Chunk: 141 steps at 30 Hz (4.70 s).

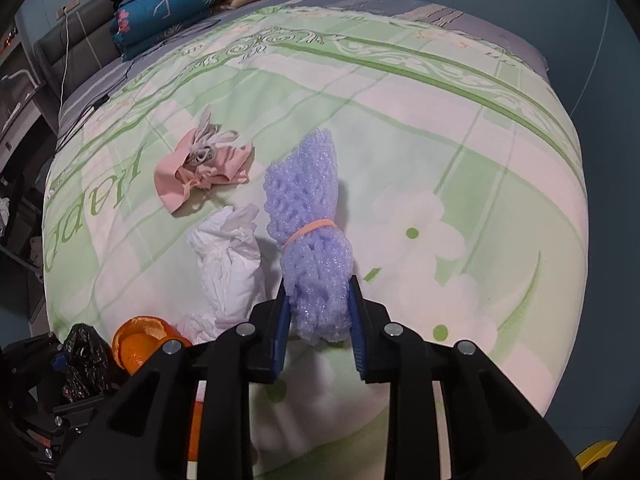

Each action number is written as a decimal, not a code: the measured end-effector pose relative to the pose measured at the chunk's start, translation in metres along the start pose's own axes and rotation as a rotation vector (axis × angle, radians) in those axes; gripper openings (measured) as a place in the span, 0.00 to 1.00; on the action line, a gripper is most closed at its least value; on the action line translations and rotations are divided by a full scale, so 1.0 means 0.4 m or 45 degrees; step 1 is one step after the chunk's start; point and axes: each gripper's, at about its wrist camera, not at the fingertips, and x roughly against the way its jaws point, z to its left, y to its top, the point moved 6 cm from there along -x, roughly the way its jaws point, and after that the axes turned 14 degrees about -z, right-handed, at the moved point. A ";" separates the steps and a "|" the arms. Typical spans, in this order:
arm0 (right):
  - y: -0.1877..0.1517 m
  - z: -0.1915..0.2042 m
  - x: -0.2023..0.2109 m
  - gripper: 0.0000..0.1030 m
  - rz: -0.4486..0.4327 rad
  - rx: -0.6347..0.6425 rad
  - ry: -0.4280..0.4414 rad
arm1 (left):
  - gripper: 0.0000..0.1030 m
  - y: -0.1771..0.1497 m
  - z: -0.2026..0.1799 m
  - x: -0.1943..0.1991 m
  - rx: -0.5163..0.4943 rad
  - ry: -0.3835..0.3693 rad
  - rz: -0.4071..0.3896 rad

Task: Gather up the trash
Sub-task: 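Carry the black bag and lavender net over the bin with both tools, then open both tools to drop the black bag and lavender net into the bin, then move both open tools back over the orange peels and tissues on the bed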

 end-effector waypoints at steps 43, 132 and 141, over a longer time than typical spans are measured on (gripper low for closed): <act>-0.079 -0.063 0.587 0.24 -0.398 -0.100 0.065 | 0.46 0.104 -0.262 0.355 -0.168 -0.026 -0.350; -0.378 -0.573 0.800 0.44 -0.415 -0.626 -0.340 | 0.76 -0.165 -0.803 -0.010 -0.502 -0.450 0.124; -0.351 -0.562 0.845 0.56 -0.531 -0.599 -0.315 | 0.86 -0.111 -0.758 0.005 -0.444 -0.377 0.044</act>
